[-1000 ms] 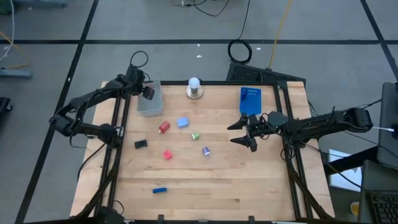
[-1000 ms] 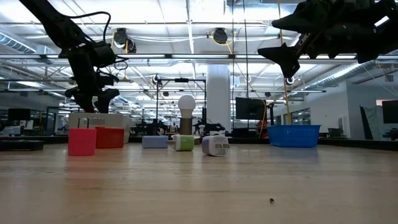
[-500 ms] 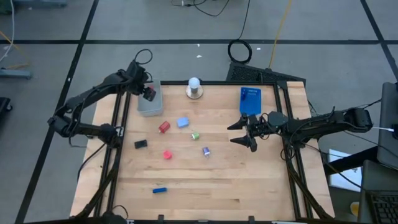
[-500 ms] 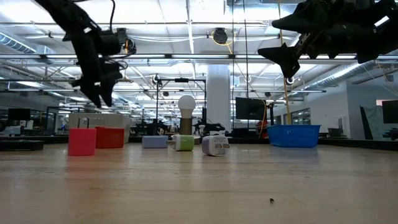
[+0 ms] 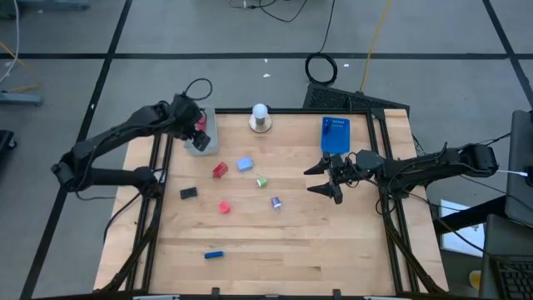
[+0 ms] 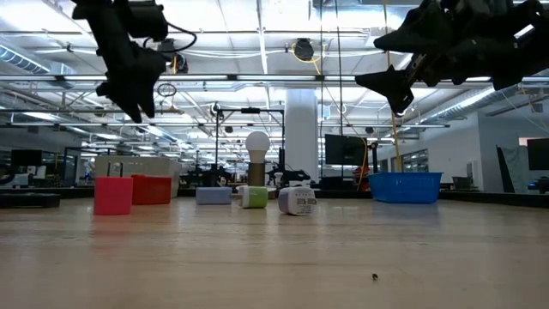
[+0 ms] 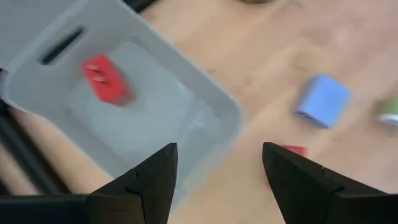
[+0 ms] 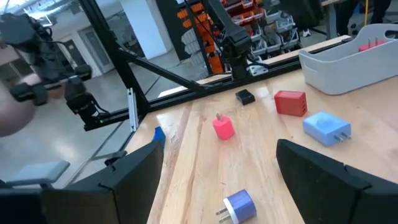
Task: Pick & Place Office items
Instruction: Put the red charger adapter into the gray bin
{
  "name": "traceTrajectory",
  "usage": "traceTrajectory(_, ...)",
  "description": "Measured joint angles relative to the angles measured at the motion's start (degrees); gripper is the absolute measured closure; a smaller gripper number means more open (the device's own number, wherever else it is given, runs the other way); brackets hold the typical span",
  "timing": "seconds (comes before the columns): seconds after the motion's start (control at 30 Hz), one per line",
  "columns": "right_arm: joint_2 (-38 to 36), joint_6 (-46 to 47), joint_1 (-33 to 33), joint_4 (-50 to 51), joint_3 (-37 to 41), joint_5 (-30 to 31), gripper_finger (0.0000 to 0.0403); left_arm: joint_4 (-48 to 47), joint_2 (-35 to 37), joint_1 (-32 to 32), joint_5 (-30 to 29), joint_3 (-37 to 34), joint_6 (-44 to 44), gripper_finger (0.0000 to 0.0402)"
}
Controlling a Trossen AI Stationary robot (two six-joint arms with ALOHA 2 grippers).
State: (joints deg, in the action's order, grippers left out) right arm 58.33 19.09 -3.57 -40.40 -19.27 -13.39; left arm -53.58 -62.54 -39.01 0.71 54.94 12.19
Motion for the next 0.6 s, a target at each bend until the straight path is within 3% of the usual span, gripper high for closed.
traceTrajectory(0.43,0.0,-0.7,-0.1,0.0,0.0,0.1,0.0101,0.1,1.9,15.8,1.3,0.0,13.7,0.0167)
traceTrajectory(0.6,0.0,-0.7,-0.1,0.0,0.0,0.1,0.0101,0.2,1.8,21.1,-1.3,0.0,20.3,0.0167)
